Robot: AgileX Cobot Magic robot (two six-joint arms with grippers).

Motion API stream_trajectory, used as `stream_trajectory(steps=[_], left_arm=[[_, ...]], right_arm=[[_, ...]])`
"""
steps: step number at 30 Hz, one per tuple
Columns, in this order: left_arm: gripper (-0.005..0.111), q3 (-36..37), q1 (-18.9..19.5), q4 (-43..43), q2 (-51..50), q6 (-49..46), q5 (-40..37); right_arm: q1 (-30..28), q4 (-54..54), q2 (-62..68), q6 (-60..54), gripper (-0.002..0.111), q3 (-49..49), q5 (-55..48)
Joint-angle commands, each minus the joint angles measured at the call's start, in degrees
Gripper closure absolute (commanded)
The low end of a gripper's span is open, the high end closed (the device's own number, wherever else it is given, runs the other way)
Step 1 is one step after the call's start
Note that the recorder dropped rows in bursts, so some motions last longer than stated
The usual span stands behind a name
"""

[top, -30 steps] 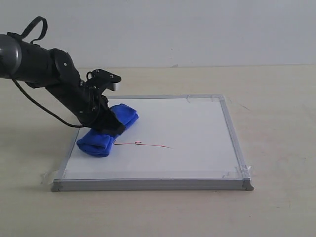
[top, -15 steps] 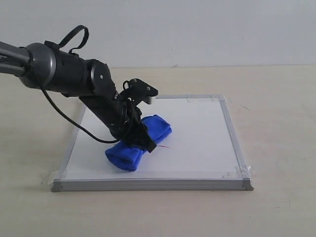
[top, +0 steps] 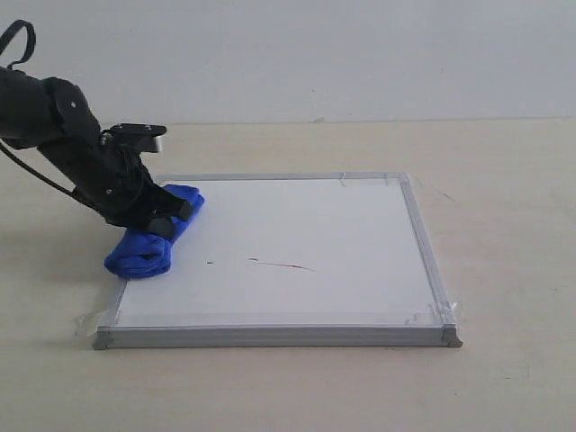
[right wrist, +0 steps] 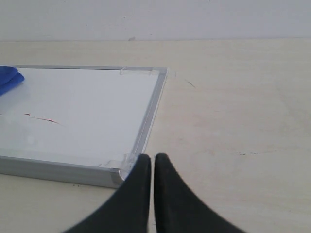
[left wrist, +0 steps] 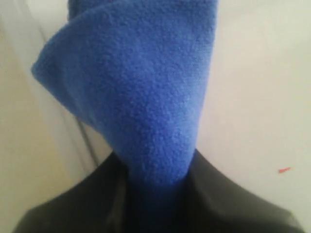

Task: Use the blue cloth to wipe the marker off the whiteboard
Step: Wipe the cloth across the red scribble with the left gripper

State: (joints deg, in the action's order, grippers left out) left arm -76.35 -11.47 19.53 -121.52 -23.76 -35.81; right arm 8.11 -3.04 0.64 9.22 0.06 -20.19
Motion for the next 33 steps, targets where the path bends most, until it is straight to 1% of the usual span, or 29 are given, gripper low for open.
stream_trajectory(steps=[1,2,3,5,7,8,9,10,11,13,17,20,22,23,24,26,27,28,30,31,33], left_arm=[[0.102,1.3,-10.0,0.9,-3.8,-3.2,-3.8],[0.102,1.3,-13.3,0.9,-5.1,-5.8,-4.6],[0.102,1.3,-15.2,0.9,-5.9,-7.6,-4.9],[0.102,1.3,-16.5,1.3,-5.6,-8.0,-4.9],[0.102,1.2,-16.1,-0.4,-4.8,-8.0,-4.5],[0.102,1.0,-14.9,-2.2,-4.8,-7.1,-3.7],[0.102,0.8,-12.9,-3.8,-4.9,-4.4,-1.8],[0.102,0.8,-11.0,-4.4,-5.2,-1.6,0.5],[0.102,0.8,-8.2,-4.5,-5.3,0.1,2.2],[0.102,0.8,-4.9,-4.4,-5.3,2.1,2.9],[0.102,0.8,-0.7,-4.4,-5.3,2.5,1.5],[0.102,0.8,-0.1,-4.0,-5.3,3.5,-0.9],[0.102,0.8,-2.4,-1.5,-5.3,1.0,-3.1],[0.102,0.8,-5.1,1.2,-5.3,-1.7,-3.3],[0.102,0.8,-6.4,2.7,-5.3,-2.9,-3.3],[0.102,0.8,-14.4,8.0,-5.3,-10.4,-3.3],[0.102,0.8,-16.4,8.5,-5.3,-12.0,-3.5],[0.102,0.8,-19.7,8.5,-5.3,-13.6,-3.5],[0.102,0.3,-22.4,7.8,-5.3,-14.6,-1.4],[0.102,0.1,-22.4,7.6,-5.3,-14.1,-0.8],[0.102,-1.3,-20.7,5.4,-5.3,-11.0,-0.2]], right_arm=[[-0.2,-0.3,-0.3,-0.2,0.109,-0.1,0.4],[-0.2,-0.3,-0.3,-0.2,0.109,-0.1,0.4],[-0.2,-0.3,-0.3,-0.2,0.109,-0.1,0.4],[-0.2,-0.3,-0.3,-0.2,0.109,-0.1,0.4],[-0.2,-0.3,-0.3,-0.2,0.109,-0.1,0.4],[-0.2,-0.3,-0.3,-0.2,0.109,-0.1,0.4],[-0.2,-0.3,-0.3,-0.2,0.109,-0.1,0.4],[-0.2,-0.3,-0.3,-0.2,0.109,-0.1,0.4],[-0.2,-0.3,-0.3,-0.2,0.109,-0.1,0.4],[-0.2,-0.3,-0.3,-0.2,0.109,-0.1,0.7],[-0.2,-0.3,-0.3,-0.2,0.109,-0.1,0.7],[-0.2,-0.3,-0.3,-0.2,0.109,-0.1,0.7],[-0.2,-0.3,-0.3,-0.2,0.109,-0.1,0.7],[-0.2,-0.3,-0.3,-0.2,0.109,-0.1,0.7],[-0.2,-0.3,-0.3,-0.2,0.109,-0.1,0.7],[-0.2,-0.3,-0.3,-0.2,0.109,-0.1,0.7],[-0.2,-0.3,-0.3,-0.2,0.109,-0.1,0.7],[-0.2,-0.3,-0.3,-0.2,0.109,-0.1,0.7],[-0.2,-0.3,-0.3,-0.2,0.109,-0.1,0.7],[-0.2,-0.3,-0.3,-0.2,0.109,-0.1,0.7],[-0.2,-0.3,-0.3,-0.2,0.109,-0.1,0.7]])
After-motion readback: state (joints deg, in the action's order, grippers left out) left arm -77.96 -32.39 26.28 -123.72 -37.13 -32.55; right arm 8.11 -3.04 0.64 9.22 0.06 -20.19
